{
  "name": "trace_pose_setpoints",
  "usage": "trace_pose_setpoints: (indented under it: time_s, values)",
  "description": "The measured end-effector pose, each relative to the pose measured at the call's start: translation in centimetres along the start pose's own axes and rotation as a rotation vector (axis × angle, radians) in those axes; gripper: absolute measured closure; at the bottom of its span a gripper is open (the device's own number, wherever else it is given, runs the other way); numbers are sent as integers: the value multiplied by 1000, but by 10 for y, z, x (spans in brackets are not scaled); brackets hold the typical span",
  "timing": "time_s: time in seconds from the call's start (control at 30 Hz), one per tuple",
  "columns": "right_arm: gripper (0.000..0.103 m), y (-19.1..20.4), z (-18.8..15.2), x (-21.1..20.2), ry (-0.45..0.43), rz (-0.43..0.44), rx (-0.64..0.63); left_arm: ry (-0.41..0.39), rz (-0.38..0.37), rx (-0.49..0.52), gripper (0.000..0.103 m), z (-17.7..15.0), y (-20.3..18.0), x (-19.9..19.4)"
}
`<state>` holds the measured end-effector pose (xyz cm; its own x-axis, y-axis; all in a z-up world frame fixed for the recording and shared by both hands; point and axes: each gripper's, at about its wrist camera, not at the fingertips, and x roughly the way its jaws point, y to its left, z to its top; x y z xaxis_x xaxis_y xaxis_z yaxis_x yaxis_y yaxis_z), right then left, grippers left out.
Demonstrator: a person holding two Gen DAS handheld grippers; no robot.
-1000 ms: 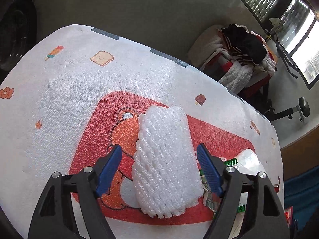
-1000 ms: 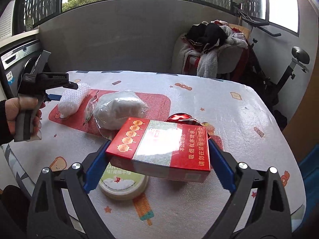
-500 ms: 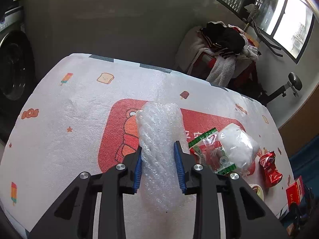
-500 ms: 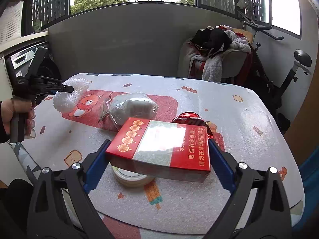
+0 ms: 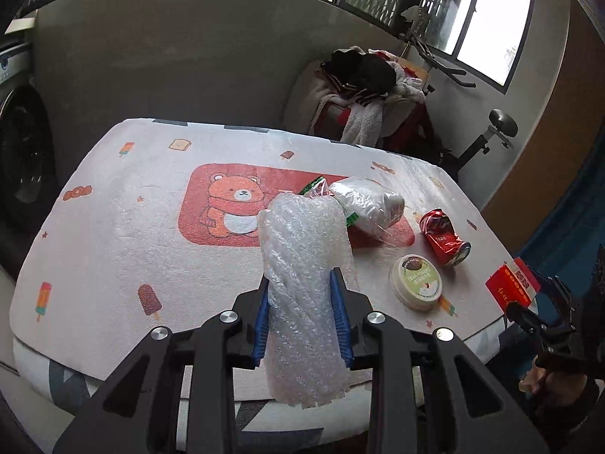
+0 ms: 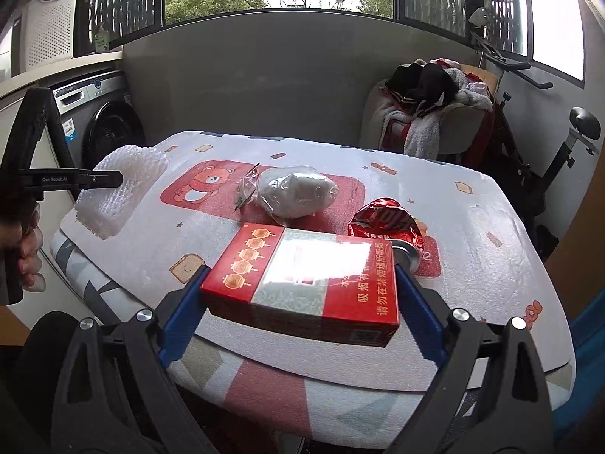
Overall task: Collect trash
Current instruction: 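Carry the bubble-wrap sleeve with the left gripper down over the bin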
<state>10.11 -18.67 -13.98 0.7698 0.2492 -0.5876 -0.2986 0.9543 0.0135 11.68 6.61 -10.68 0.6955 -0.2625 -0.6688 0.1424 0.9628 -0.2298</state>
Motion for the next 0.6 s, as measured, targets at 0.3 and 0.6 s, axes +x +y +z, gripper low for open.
trace_pose_setpoints:
  time_s: [0.3,0.6]
  values:
    - [11,4,-26,-18,-2,17,6,9,-90,99,74,-73,-52,-34]
    - [11,11,-57,-23,12,37,14,48,-128,227,74,-135,-91,-39]
